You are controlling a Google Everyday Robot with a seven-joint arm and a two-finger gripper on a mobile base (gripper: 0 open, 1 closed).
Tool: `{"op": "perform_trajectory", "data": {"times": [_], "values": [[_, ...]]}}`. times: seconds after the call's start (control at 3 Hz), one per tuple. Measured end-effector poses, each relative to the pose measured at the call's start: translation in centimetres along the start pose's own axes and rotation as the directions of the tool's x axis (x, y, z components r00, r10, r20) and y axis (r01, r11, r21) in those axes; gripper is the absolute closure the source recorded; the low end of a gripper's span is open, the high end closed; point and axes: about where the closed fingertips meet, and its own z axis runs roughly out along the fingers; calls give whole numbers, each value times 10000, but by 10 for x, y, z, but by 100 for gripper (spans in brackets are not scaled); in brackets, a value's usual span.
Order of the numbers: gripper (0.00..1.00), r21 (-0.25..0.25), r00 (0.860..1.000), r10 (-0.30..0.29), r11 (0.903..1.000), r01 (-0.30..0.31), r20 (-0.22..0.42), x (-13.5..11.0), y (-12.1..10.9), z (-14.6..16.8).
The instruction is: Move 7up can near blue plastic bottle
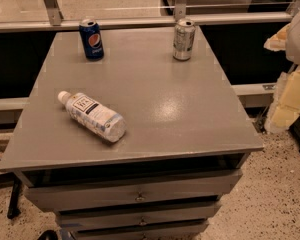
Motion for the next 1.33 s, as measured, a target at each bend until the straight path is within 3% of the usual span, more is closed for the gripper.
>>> {"op": "perform_trajectory", "data": {"times": [0.67,1.0,1.33], "values": [[0,374,9990,148,9992,-164,429,-3,-16,16],[0,742,9942,292,9966,-370,1030,-7,-42,40],[0,1159,9739,785,9877,-1049,2128,-17,-87,71]]}}
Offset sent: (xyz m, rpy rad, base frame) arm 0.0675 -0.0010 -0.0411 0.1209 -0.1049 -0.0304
